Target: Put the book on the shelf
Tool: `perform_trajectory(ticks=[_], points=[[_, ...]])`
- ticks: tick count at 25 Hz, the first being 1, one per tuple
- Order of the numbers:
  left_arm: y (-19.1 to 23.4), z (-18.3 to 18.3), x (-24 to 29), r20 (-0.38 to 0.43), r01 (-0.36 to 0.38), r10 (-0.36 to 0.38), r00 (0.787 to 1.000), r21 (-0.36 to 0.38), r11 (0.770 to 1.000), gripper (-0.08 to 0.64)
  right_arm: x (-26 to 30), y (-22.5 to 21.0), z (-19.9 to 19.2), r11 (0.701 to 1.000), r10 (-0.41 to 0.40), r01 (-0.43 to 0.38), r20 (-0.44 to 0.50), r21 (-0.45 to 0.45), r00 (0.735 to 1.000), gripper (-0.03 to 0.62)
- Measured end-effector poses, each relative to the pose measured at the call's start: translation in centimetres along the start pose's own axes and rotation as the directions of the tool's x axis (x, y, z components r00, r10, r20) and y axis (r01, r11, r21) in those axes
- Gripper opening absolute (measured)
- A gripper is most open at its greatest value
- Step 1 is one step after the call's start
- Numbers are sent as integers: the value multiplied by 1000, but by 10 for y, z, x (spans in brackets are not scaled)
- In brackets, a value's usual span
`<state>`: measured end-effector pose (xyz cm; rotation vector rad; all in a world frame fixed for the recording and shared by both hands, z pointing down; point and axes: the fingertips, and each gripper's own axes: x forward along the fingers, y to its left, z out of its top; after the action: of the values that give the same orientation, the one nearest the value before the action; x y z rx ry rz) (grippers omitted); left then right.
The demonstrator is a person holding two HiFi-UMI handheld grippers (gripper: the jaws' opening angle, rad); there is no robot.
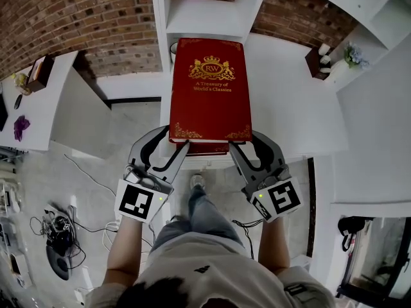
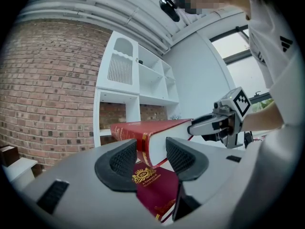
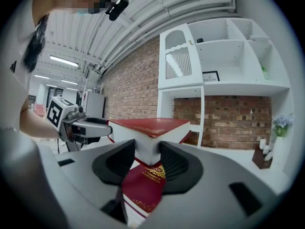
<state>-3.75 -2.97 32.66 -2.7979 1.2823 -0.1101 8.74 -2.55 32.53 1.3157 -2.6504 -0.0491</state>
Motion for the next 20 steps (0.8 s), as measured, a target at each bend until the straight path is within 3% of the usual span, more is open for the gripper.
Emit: perform_trajectory(ticks=[20], points=[[44,21,24,40,-8,6,999,27,1000,201,43,-19,26,1000,-22,23,51,-14,998,167]])
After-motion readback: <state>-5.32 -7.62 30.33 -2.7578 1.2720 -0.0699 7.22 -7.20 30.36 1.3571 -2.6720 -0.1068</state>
